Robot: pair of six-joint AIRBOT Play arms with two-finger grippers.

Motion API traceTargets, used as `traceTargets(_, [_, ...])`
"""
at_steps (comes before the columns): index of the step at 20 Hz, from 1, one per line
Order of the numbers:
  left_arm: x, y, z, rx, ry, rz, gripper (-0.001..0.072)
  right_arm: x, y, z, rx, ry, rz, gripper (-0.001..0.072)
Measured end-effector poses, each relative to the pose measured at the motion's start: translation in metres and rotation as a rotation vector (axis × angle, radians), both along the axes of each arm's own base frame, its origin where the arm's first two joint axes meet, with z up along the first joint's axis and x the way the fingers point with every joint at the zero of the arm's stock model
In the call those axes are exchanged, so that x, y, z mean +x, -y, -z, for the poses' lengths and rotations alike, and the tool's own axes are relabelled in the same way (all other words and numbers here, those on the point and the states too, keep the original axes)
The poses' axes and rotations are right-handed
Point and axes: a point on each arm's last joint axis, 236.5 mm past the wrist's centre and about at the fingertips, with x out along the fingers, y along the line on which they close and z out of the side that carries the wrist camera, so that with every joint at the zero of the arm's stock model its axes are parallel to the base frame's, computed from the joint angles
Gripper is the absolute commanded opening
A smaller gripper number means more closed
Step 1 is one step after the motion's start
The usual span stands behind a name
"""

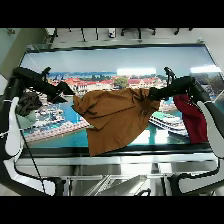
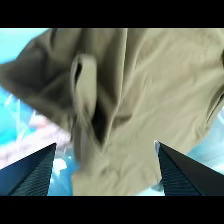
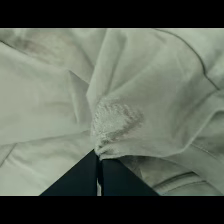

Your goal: Fold the shirts.

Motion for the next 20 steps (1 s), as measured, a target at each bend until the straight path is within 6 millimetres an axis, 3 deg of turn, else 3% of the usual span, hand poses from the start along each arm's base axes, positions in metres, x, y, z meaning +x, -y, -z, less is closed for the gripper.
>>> traceTargets(1, [-0.008, -0.007, -0.004, 0.023, -0.003, -0.003, 0.0697, -0.003, 0.003, 0.001, 0.000, -0.012, -0.003, 0.0285])
traceTargets(4, [-0.028, -0.018, -0.011, 0.070, 0.007, -0.024, 0.0697, -0.018, 0.016, -0.008, 0.017, -0.057, -0.012, 0.0310])
traceTargets(9, [-0.026, -0.026, -0.008, 0.105, 0.073, -0.062, 0.0697, -0.064, 0.033, -0.041, 0.058, -0.134, -0.010, 0.0323])
traceTargets(10, [-0.025, -0.025, -0.004, 0.107, 0.072, -0.057, 0.0696, -0.079, 0.031, -0.043, 0.066, -0.156, -0.005, 0.0431])
traceTargets(11, [-0.024, -0.022, 0.003, 0.106, 0.068, -0.046, 0.0696, -0.096, 0.027, -0.041, 0.072, -0.179, -0.003, 0.0464])
traceTargets(13, [-0.018, -0.008, 0.012, 0.066, 0.075, -0.022, 0.0696, -0.136, 0.006, -0.026, 0.097, -0.247, -0.001, 0.0464])
traceTargets(16, [-0.003, 0.020, 0.029, -0.012, 0.090, -0.006, 0.0696, -0.193, -0.037, 0.013, 0.140, -0.347, 0.027, 0.0464])
traceTargets(18, [0.004, 0.030, 0.046, -0.041, 0.076, -0.008, 0.0696, -0.220, -0.061, 0.037, 0.147, -0.400, 0.064, 0.0462])
traceTargets(20, [0.007, 0.034, 0.063, -0.057, 0.051, -0.014, 0.0691, -0.233, -0.082, 0.052, 0.145, -0.416, 0.095, 0.0461])
